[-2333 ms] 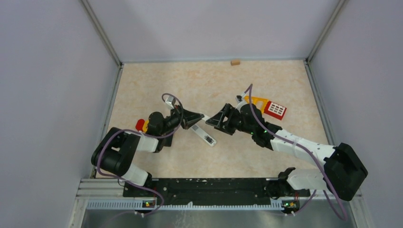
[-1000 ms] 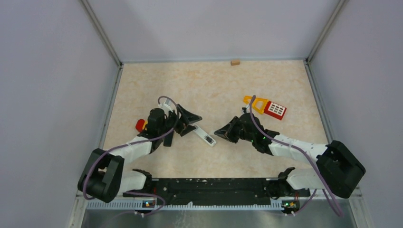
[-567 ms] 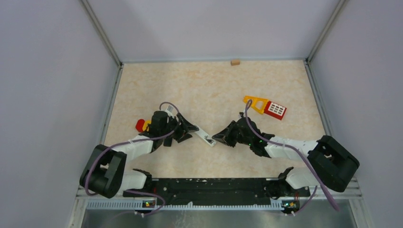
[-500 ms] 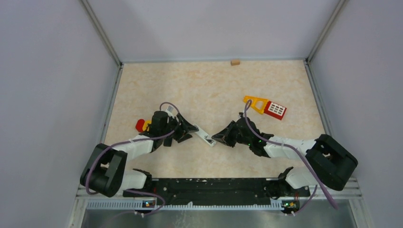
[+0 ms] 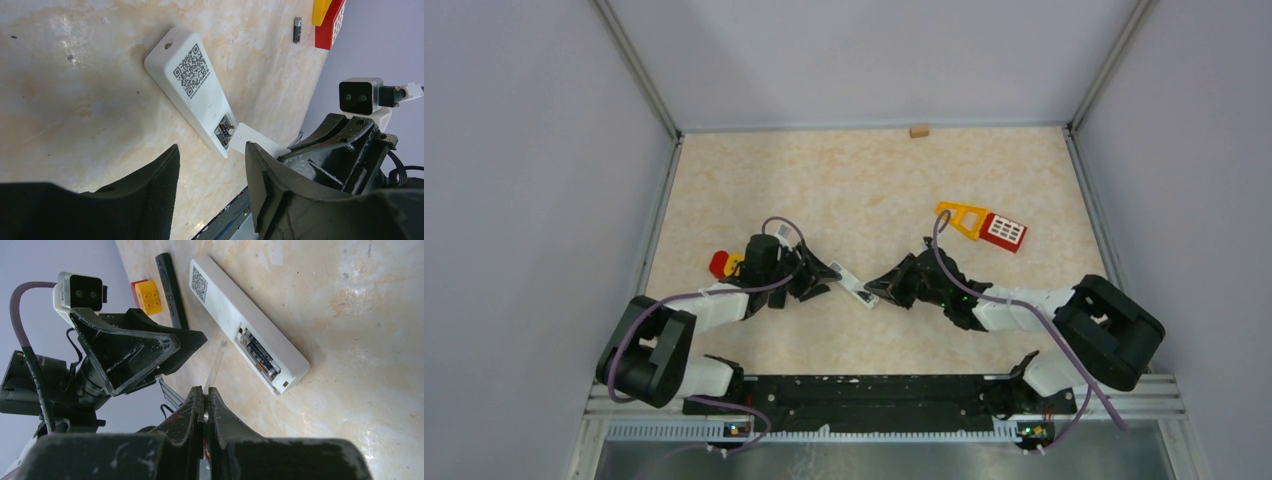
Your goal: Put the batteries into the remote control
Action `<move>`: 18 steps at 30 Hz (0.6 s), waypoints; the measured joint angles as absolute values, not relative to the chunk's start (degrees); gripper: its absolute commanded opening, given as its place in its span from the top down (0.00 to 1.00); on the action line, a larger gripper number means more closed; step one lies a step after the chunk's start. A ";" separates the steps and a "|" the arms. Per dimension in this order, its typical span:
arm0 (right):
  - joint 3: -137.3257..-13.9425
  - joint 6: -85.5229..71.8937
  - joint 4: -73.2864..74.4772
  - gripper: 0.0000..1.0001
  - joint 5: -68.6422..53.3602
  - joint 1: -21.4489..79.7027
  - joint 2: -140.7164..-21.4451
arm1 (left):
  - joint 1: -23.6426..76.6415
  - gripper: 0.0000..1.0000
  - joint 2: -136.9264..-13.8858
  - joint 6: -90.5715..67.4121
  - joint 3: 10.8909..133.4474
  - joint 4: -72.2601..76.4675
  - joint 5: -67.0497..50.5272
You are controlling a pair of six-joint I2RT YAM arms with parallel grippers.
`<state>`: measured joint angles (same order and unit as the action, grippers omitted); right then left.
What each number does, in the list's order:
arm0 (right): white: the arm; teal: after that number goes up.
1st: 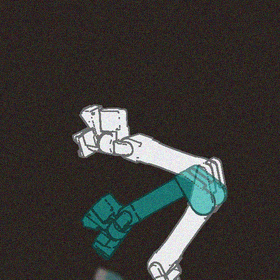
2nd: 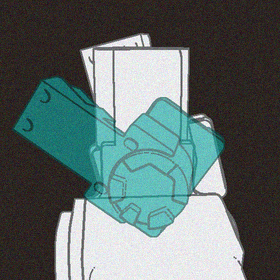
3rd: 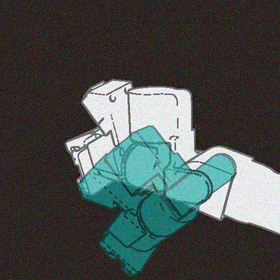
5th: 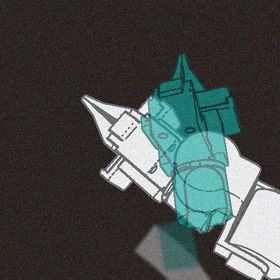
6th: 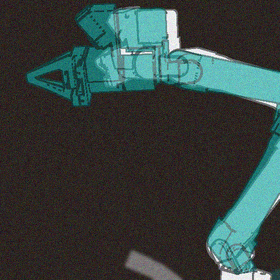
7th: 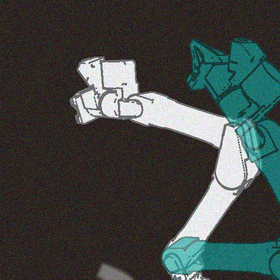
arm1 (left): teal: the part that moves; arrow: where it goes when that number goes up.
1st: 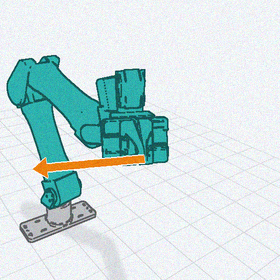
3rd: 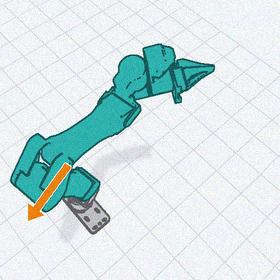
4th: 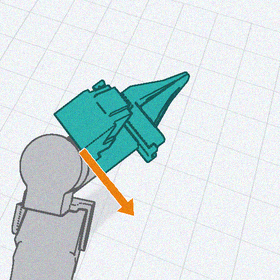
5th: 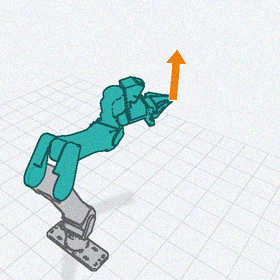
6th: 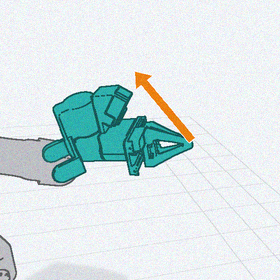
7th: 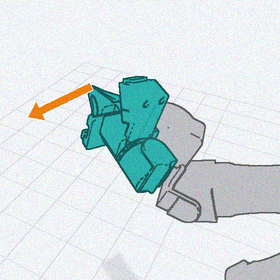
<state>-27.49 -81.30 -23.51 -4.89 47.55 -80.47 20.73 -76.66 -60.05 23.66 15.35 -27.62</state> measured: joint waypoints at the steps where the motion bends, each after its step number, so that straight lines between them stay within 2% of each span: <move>1: -27.49 -81.34 -23.75 1.00 -4.78 47.55 -80.75 | 20.73 0.46 -76.66 -60.05 23.66 15.38 -27.64; 18: -27.55 -82.17 -24.32 1.00 -3.84 47.57 -83.00 | 20.73 0.47 -76.88 -60.05 23.55 15.42 -27.68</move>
